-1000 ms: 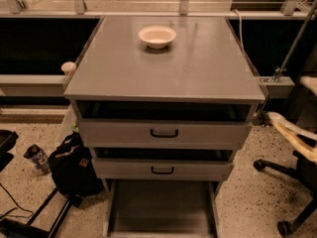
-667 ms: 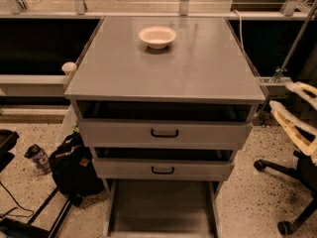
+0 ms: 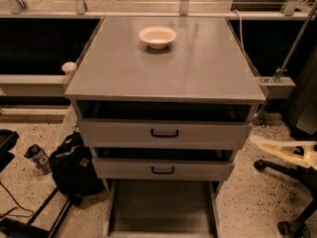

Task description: Pick green can from bottom drawer and place on counter

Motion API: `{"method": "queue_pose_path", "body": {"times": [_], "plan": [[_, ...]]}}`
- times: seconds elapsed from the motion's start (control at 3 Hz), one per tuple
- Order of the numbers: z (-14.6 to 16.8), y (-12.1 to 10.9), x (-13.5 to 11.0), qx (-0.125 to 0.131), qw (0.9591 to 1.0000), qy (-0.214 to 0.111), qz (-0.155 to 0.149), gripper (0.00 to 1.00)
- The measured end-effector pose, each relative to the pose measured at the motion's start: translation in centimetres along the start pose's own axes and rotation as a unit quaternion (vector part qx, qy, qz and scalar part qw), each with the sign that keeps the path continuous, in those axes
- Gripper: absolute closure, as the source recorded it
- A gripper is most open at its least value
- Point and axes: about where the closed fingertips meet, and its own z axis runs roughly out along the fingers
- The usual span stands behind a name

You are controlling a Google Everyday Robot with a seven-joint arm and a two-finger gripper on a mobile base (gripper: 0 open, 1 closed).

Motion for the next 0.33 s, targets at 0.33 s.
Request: {"method": "queue_pose_path", "body": {"times": [0.33], "plan": [[0.00,0.00,0.00,0.000,1.0000,0.000,0.000,0.00]]}}
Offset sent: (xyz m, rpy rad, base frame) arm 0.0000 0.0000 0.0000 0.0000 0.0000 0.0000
